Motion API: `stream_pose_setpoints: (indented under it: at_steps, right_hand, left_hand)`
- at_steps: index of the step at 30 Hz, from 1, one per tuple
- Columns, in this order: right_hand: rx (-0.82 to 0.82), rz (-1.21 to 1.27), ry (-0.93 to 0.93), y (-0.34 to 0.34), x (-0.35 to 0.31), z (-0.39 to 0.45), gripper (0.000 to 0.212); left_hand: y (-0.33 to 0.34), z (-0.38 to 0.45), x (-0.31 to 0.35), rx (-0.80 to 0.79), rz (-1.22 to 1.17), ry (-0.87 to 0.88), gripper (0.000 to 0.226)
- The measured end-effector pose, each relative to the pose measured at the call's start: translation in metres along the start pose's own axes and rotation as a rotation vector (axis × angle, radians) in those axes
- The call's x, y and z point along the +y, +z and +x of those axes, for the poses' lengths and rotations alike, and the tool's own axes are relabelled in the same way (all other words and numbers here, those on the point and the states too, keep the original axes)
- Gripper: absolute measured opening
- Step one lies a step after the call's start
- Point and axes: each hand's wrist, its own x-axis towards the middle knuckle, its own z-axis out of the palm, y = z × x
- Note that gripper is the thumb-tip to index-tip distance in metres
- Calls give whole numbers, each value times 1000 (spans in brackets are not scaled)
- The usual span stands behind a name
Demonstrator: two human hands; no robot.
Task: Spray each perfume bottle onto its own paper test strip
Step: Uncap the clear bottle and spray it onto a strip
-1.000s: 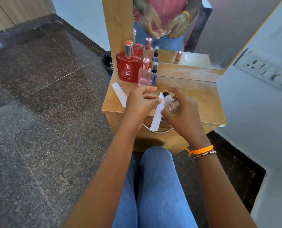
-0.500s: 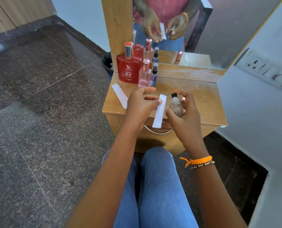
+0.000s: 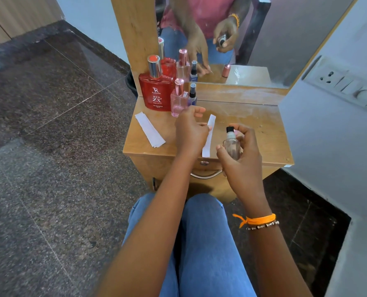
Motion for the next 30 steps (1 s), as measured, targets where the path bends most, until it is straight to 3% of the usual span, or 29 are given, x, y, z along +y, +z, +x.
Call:
stream_pose_setpoints:
  at_steps: [6, 13, 21, 30]
  right_hand:
    - [-5, -18, 9, -2, 3, 6, 42]
    - [-2, -38, 14, -2, 7, 9, 43]
    - [4, -38, -28, 1, 6, 13, 43]
    - [10, -33, -53, -1, 11, 16, 41]
  left_hand:
    - [5, -1, -10, 61, 185, 117, 37]
    - [-1, -7, -19, 153, 450, 170, 9]
    - [-13, -13, -28, 40, 578, 242, 23]
    - [1, -7, -25, 83, 533, 226, 23]
